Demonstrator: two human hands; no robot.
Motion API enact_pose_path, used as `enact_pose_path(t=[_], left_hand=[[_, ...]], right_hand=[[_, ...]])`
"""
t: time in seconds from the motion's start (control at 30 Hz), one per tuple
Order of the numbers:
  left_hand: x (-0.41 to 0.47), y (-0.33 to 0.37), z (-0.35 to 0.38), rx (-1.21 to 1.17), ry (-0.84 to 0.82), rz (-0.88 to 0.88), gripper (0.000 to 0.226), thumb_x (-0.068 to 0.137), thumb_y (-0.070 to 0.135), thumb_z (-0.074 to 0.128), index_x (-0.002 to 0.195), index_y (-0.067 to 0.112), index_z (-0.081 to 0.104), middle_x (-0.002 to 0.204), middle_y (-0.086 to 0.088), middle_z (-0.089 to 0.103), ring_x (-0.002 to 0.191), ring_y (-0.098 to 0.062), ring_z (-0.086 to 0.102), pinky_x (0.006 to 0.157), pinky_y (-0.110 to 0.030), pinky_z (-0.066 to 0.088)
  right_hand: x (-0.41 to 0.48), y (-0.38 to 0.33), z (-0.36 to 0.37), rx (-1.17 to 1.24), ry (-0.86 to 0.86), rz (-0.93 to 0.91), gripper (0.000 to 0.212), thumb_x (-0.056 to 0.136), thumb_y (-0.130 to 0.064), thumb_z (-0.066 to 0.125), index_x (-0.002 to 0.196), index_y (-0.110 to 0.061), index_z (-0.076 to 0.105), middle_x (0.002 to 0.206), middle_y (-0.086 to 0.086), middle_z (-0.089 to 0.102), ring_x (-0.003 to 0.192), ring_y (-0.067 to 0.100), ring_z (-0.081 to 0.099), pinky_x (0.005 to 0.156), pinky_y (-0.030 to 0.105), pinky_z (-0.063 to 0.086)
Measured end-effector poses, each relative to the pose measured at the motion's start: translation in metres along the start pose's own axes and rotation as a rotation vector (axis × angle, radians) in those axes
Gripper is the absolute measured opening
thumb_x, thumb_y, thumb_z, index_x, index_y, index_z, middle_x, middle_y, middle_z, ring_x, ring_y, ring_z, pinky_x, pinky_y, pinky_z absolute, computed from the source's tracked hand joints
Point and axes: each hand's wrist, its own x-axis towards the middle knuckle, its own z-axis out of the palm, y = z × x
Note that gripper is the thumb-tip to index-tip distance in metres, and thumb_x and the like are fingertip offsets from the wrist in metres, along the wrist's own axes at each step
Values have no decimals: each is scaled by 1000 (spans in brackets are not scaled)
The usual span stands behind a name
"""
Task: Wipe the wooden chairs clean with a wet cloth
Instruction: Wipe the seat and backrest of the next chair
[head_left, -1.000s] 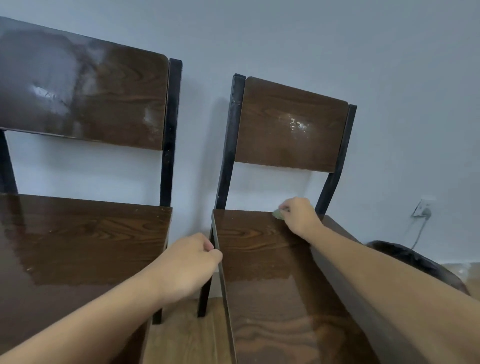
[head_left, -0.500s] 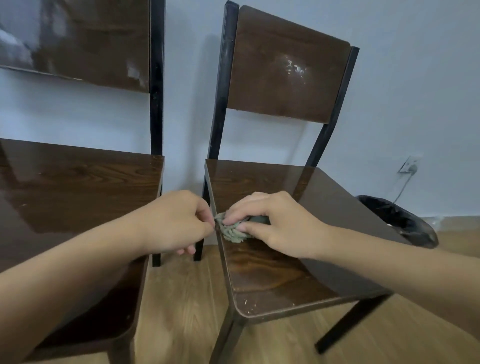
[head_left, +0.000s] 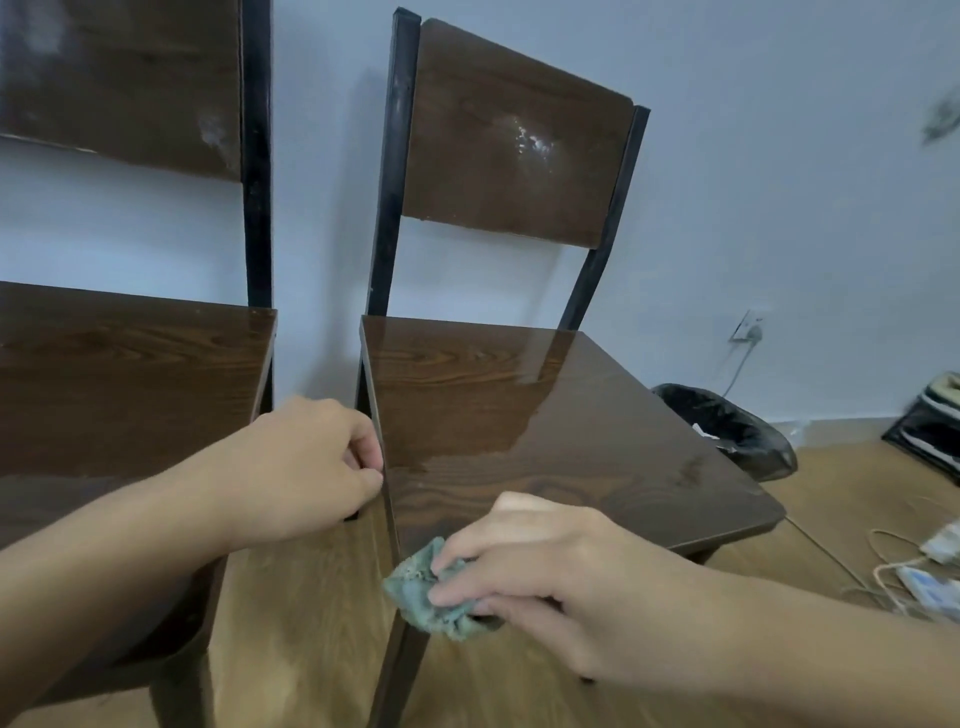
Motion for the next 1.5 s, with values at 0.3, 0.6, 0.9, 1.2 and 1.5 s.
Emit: enact_pose_path(t=[0.3, 0.6, 0.9, 1.2, 1.5], left_hand=[[7, 6, 11, 261, 230, 134, 3, 87, 42, 56, 85, 41, 58, 75, 16, 62, 71, -3, 63, 67, -27, 59], [16, 10, 10, 287, 285, 168, 9, 86, 45, 54, 94, 44, 57, 81, 18, 55, 73, -1, 58, 66, -26, 56], [20, 2, 10, 278, 271, 157, 12, 84, 48, 52, 95, 44, 57, 82, 19, 55, 74, -2, 60, 67, -26, 56], [27, 2, 11, 295, 258, 141, 10, 85, 49, 50, 93, 46, 55, 84, 19, 55, 76, -2, 60, 71, -26, 57], [36, 12, 3, 279, 222, 113, 19, 85, 48, 50, 101, 43, 60, 92, 23, 56, 87, -4, 62, 78, -29, 59]], right_hand=[[-71, 34, -30, -309, -90, 159, 12, 98, -10, 62, 103, -14, 73, 116, -1, 67, 95, 17, 55, 85, 11, 34], [-167, 106, -69, -480, -27, 435, 8, 94, -21, 68, 100, -23, 71, 119, -9, 71, 111, 2, 62, 91, 17, 51], [-217, 169, -106, -631, -216, 579, 13, 101, -22, 57, 102, -34, 60, 104, -19, 66, 94, -4, 59, 77, 24, 56], [-149, 166, -103, -439, 54, 535, 27, 93, -13, 72, 113, -30, 75, 120, -22, 67, 113, -11, 57, 96, 9, 45], [-148, 225, -102, -732, -391, 718, 26, 89, -25, 68, 115, -30, 72, 120, -10, 62, 110, 14, 58, 93, 30, 52]])
